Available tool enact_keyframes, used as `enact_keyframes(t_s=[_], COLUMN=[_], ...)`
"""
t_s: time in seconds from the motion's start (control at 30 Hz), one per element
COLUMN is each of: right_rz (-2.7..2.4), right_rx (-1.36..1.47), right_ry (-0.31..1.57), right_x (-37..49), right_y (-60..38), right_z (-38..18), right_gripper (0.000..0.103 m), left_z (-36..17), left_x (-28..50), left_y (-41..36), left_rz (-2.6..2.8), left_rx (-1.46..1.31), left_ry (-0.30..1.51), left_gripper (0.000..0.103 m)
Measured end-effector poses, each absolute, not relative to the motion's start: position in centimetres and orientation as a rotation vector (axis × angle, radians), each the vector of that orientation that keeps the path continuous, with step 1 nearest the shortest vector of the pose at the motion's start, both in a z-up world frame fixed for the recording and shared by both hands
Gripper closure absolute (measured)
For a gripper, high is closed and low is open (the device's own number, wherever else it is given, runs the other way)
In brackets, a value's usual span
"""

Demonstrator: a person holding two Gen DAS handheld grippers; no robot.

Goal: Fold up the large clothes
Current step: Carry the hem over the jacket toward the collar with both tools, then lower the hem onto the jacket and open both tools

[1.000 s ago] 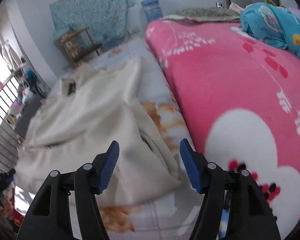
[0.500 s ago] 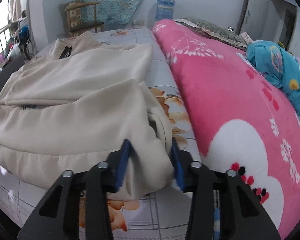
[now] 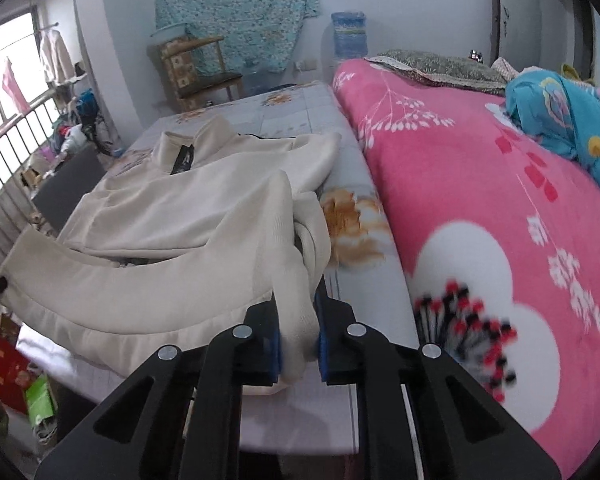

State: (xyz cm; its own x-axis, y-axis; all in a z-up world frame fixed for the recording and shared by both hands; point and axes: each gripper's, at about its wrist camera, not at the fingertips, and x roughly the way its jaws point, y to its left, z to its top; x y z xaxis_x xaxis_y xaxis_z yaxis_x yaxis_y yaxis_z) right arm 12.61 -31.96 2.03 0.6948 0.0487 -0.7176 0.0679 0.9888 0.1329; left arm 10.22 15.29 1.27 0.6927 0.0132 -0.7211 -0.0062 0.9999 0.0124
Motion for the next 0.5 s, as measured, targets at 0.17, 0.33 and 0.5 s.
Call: enact_keyframes(t_s=[0.17,0.33,0.5], right_rz=[-0.112,-0.112,0.085], right_rx=[0.179,0.196,0.081], right_ry=[0.925,0.815,0.782], right_x=[11.7,9.4,11.1], right_y=[-34.6,-34.3,-28.0], right_z=[-1.4,1.1,1.4], right_gripper=[0.066,0.051,0.044], left_z=[-2.5,0.6,0.9], left_x=[9.8,8.5,10.2], left_y=[18.0,18.8,13.0], left_rz=[0.073,0.033,-0.217], left_rx=[-0.038,-0.128,-0.127], left_ry=[0.935,0.781,0.756], left_gripper=[0.088,0.081,0.066])
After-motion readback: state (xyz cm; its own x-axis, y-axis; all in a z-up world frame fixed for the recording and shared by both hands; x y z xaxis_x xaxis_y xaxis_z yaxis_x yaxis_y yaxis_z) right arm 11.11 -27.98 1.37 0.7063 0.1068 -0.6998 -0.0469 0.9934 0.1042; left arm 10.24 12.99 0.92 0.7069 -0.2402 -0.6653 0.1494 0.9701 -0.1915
